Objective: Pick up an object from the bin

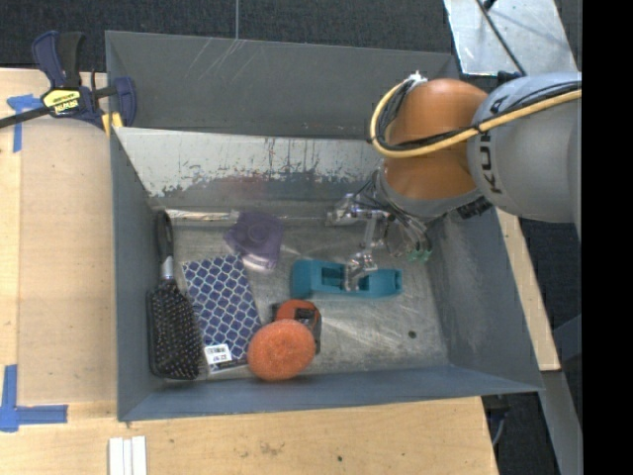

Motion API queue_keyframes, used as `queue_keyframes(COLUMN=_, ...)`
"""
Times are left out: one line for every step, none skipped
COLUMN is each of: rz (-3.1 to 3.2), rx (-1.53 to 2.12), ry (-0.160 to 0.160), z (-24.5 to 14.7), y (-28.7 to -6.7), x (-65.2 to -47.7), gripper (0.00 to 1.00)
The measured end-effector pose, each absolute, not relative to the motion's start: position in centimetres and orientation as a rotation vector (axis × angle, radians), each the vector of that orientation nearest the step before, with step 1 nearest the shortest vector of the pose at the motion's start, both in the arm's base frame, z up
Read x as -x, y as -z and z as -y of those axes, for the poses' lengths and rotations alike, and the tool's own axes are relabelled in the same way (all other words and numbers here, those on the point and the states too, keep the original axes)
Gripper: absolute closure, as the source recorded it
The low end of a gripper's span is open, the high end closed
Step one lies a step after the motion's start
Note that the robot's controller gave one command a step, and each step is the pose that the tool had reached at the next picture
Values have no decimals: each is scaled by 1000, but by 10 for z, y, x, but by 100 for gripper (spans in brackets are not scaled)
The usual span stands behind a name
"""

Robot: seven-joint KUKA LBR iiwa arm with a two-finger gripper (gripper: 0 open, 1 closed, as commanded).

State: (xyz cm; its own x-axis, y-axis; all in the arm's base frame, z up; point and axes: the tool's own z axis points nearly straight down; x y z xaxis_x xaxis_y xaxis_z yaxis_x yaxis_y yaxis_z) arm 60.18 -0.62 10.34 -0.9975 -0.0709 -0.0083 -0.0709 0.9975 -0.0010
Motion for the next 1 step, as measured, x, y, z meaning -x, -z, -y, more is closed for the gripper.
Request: queue_keyframes(rz=-3135, rx=132, ry=3, z=8, y=-101, x=-600, gripper=100)
